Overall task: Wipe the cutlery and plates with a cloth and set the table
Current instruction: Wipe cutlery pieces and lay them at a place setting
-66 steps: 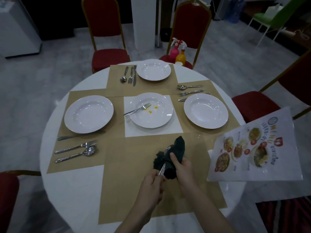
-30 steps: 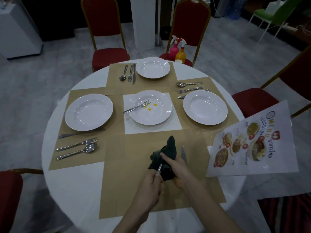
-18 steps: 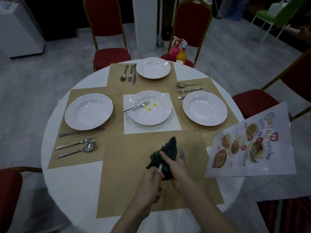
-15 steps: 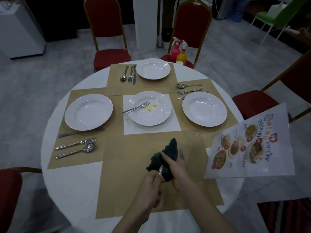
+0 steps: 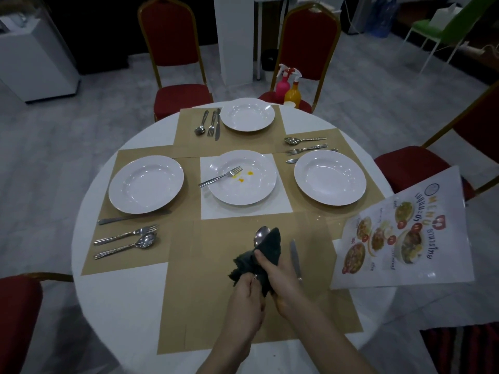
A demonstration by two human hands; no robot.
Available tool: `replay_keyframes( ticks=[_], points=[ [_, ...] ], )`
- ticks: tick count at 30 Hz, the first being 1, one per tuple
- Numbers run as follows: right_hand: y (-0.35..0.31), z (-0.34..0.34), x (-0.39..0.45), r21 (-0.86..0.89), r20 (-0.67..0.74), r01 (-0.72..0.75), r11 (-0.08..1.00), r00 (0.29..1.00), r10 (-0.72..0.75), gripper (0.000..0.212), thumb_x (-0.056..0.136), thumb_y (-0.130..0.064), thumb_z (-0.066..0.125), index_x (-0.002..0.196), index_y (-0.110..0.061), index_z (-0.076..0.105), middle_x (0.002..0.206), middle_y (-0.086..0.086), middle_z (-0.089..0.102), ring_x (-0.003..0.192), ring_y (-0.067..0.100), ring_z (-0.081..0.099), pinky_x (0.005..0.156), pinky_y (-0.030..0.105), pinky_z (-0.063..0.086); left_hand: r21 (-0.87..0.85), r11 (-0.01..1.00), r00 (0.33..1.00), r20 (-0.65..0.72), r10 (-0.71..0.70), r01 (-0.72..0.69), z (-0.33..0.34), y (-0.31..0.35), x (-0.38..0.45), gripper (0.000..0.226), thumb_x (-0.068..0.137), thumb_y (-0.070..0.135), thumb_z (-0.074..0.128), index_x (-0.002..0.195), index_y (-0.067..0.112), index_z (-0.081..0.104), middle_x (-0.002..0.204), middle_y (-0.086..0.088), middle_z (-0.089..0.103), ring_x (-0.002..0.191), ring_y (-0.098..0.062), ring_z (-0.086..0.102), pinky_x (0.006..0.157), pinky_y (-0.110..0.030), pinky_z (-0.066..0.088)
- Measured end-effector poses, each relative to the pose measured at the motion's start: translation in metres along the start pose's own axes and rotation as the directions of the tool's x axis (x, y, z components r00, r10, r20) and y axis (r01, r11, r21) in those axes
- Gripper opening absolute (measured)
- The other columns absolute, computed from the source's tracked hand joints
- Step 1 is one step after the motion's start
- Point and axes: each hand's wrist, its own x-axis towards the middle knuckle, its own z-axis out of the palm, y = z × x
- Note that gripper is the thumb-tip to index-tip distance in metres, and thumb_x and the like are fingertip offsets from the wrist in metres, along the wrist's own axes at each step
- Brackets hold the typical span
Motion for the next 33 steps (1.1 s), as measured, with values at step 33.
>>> replay_keyframes(
  ticks=[33],
  points=[
    [-0.006, -0.027, -0.014, -0.546, 0.317, 0.218, 0.809, 0.947, -0.041, 0.01, 0.091, -0.031, 0.064, 0.098, -0.026, 0.062, 0.095, -0.007, 0.069, 0.092, 0.005, 0.065, 0.078, 0.018, 0.053, -0.005, 0.987, 0.962, -0.227, 0.154, -0.16, -0.055, 0.008, 0.08, 0.016, 0.093, 0.007, 0.056, 0.083, -0.003, 0.064, 0.061, -0.007, 0.056, 0.057, -0.015, 0.049, 0.056, -0.028, 0.043]
  ],
)
